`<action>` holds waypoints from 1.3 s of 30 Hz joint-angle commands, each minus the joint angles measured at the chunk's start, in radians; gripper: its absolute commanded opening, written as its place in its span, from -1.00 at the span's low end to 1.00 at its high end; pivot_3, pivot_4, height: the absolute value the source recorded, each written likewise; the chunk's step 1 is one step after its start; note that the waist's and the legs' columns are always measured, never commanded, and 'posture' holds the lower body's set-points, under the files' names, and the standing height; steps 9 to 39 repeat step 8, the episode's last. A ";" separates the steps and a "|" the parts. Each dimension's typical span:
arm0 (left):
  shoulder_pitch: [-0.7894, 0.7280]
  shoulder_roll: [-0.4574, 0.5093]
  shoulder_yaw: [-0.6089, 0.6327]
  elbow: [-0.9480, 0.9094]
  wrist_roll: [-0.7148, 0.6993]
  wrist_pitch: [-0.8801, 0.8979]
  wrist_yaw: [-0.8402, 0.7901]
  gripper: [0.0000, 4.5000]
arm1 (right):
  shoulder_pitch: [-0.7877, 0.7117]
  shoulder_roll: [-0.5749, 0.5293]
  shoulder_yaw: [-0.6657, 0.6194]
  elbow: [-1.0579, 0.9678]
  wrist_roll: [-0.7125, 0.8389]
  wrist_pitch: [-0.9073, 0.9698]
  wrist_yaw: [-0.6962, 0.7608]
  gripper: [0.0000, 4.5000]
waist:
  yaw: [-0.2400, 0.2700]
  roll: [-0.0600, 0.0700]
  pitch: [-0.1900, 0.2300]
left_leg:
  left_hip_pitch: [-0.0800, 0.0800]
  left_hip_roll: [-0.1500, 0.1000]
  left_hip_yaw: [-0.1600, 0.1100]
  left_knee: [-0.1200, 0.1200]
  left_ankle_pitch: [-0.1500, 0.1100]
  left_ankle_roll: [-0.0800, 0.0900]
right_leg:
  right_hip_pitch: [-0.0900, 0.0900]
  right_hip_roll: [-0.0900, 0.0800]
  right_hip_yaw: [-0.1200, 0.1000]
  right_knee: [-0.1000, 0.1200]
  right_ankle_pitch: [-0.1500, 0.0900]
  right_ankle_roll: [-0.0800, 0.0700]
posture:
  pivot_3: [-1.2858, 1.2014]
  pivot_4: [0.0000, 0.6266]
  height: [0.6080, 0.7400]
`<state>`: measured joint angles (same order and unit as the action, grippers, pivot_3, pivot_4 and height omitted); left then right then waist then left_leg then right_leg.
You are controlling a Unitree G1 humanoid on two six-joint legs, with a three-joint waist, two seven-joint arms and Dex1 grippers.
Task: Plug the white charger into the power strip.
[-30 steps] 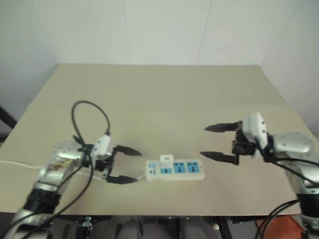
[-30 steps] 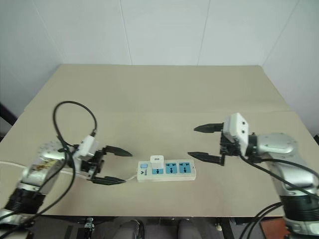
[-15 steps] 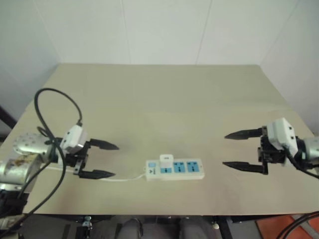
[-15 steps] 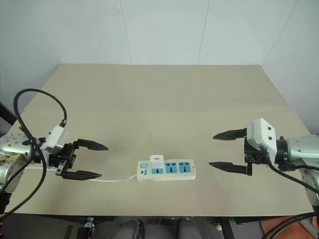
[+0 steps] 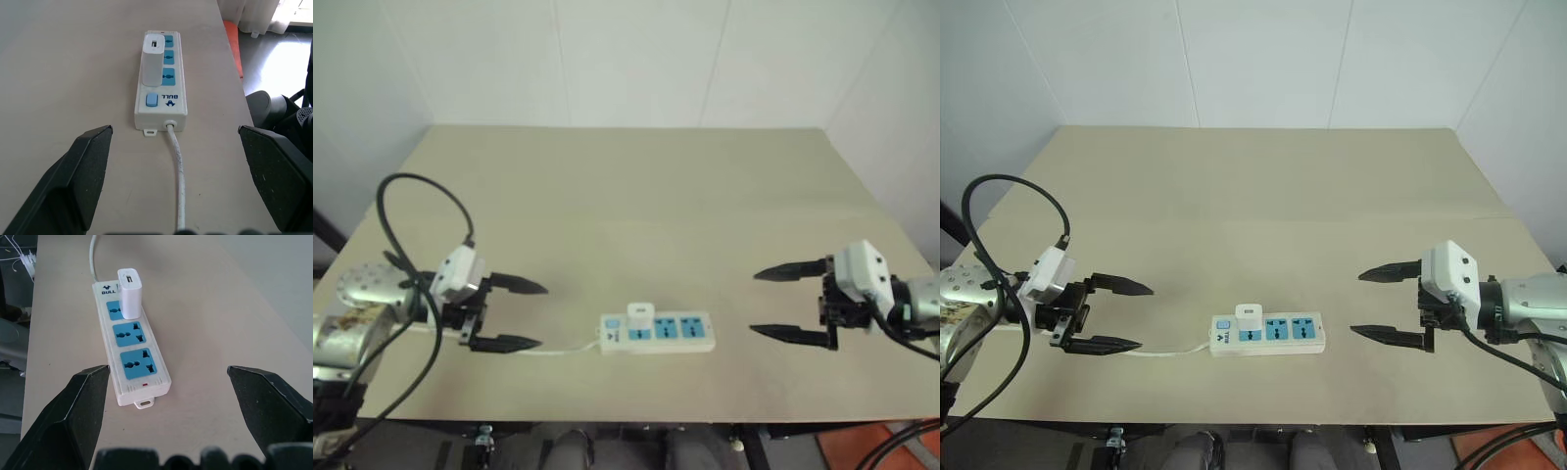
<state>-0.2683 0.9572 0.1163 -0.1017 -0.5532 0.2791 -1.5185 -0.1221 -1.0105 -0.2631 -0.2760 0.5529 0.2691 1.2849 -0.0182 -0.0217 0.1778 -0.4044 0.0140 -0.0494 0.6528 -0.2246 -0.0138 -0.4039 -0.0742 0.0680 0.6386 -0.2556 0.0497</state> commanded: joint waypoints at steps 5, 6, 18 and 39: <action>-0.002 -0.002 0.021 -0.037 -0.028 0.018 0.010 1.00 | 0.011 0.009 -0.013 -0.051 0.005 -0.007 -0.021 1.00 | -0.001 0.000 0.000 | 0.000 0.000 0.000 0.005 0.000 0.000 | 0.000 0.000 0.000 0.004 0.000 0.000 | 0.03 -0.52 1.00; -0.001 -0.007 0.017 -0.039 -0.028 0.019 0.014 1.00 | 0.013 0.012 -0.011 -0.057 0.006 -0.004 -0.027 1.00 | -0.001 0.000 0.000 | 0.000 0.000 0.000 0.006 0.000 0.000 | 0.001 0.000 0.000 0.005 0.000 0.000 | 0.03 -0.52 1.00; 0.000 -0.013 0.012 -0.044 -0.028 0.023 0.016 1.00 | 0.019 0.016 -0.010 -0.069 0.008 0.003 -0.036 1.00 | -0.001 0.000 0.000 | 0.000 0.000 0.000 0.007 0.000 0.000 | 0.001 0.000 0.000 0.005 0.000 0.000 | 0.03 -0.52 1.00; 0.000 -0.013 0.012 -0.044 -0.028 0.023 0.016 1.00 | 0.019 0.016 -0.010 -0.069 0.008 0.003 -0.036 1.00 | -0.001 0.000 0.000 | 0.000 0.000 0.000 0.007 0.000 0.000 | 0.001 0.000 0.000 0.005 0.000 0.000 | 0.03 -0.52 1.00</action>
